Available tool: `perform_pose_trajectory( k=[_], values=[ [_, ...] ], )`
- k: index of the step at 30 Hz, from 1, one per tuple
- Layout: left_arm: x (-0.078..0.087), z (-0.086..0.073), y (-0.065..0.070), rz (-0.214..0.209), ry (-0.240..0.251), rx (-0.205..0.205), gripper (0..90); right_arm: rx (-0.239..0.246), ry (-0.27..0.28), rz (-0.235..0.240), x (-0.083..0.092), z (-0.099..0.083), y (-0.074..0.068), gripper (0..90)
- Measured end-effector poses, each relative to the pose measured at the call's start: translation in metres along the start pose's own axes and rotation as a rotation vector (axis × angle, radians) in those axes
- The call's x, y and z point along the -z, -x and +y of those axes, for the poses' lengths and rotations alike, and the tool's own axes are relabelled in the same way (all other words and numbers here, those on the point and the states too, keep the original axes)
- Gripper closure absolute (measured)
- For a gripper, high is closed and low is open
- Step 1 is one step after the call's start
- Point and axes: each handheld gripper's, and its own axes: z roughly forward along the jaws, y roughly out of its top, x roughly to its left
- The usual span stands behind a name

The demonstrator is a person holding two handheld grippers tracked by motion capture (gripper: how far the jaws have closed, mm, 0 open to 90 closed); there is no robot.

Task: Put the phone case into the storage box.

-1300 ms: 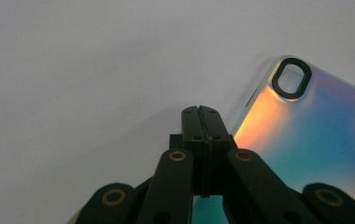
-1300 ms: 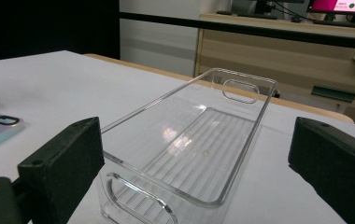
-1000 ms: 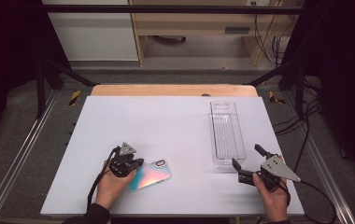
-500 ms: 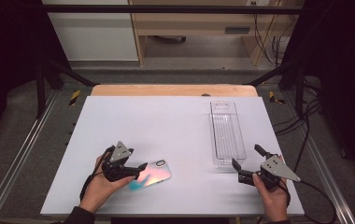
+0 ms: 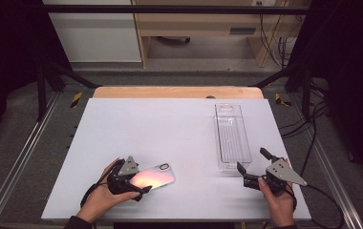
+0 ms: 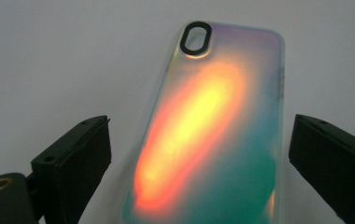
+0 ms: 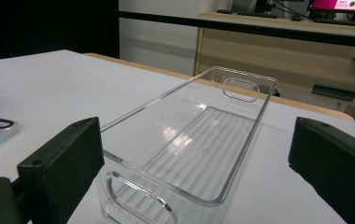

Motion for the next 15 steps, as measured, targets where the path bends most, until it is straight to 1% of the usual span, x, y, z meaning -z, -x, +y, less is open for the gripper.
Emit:
perform_pose_trajectory(
  k=[5, 6, 15],
  values=[
    [-0.0031, -0.0022, 0.0017, -0.011, -0.02, -0.01, 5.5, 0.0, -0.001, 0.002, -0.0001, 0.0001, -0.0003, 3.6],
    [-0.0043, -0.0032, 0.0013, -0.012, -0.031, -0.013, 5.5, -0.001, -0.002, 0.002, 0.0, 0.0001, -0.0004, 3.6],
    [-0.0086, -0.0066, 0.0003, -0.024, -0.051, -0.01, 7.2, -0.001, -0.001, 0.003, 0.0003, 0.0002, -0.0003, 3.6]
  ],
)
